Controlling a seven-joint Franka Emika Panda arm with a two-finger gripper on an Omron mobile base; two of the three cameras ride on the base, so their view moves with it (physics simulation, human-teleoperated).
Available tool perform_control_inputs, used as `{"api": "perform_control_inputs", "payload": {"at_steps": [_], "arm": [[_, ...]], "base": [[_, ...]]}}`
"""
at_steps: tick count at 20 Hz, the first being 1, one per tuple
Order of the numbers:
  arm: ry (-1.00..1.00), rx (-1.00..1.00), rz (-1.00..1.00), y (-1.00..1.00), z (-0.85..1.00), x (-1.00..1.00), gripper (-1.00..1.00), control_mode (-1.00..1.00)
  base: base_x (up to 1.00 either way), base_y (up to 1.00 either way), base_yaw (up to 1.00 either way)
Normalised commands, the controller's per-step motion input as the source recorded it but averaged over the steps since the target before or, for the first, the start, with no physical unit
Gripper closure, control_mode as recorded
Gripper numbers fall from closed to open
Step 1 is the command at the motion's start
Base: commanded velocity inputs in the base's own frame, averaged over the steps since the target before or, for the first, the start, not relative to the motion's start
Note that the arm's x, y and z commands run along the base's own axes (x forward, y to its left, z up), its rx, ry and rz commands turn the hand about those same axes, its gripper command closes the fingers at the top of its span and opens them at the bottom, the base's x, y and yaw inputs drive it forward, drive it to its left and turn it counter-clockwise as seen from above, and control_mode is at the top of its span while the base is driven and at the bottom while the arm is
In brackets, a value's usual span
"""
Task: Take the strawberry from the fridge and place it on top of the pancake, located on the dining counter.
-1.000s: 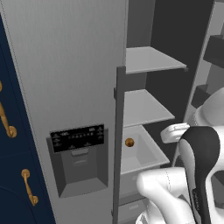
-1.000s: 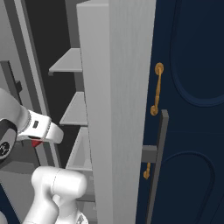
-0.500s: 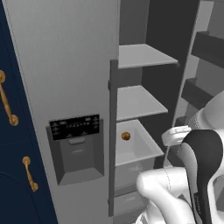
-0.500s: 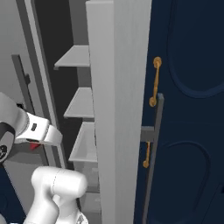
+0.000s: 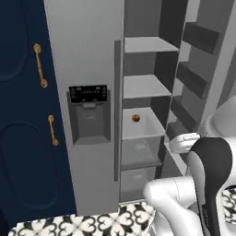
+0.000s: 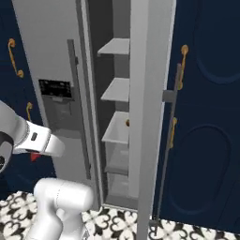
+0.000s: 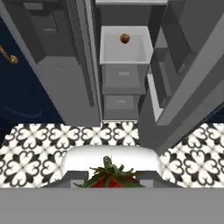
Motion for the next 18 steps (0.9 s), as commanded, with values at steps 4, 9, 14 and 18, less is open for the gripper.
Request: {"api": "perform_control_inputs", "payload": {"at_steps": [4,9,14,18], "arm": [[0.0,0.0,0.0,0.0,0.0,0.0,1.0,1.0],[0.0,0.0,0.0,0.0,0.0,0.0,1.0,1.0],[0.0,0.0,0.0,0.0,0.0,0.0,1.0,1.0],[0.0,0.0,0.0,0.0,0.0,0.0,1.0,1.0]], "base": [[-1.0,0.01,0.64],[-0.98,0.07,0.75],[-0.94,0.11,0.77],[-0.82,0.0,0.79]]}}
